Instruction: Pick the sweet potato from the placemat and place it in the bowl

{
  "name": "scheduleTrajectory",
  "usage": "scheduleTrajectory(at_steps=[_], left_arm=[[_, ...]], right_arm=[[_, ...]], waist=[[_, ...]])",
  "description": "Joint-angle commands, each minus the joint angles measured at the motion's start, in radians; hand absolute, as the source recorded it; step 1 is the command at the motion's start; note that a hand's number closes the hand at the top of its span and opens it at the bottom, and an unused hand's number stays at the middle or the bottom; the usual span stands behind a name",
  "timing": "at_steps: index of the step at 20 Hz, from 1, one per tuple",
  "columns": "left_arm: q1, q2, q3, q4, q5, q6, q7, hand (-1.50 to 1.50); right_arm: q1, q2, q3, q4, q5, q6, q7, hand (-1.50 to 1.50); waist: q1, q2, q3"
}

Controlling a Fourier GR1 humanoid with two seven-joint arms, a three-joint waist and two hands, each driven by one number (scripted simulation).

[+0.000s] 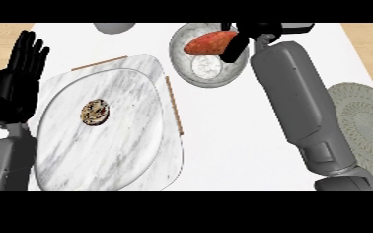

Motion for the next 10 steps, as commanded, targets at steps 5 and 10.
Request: scheduleTrajectory(at_steps=[5,10], left_arm=[[-0.033,-0.007,-0.014,-0.004,-0.011,0.007,0.006,0.0],[0.004,-0.041,-0.038,-0.038,-0.03,0.031,0.008,0.0]], right_arm=[[-0.047,0.086,-0.123,0.298,-0.039,-0.235,-0.053,-1.5],[0.031,0.09,-0.21,0.31,-0.151,-0.332,-0.275,-1.5]], waist=[[0.013,0.008,0.001],[0.005,0.004,0.002]])
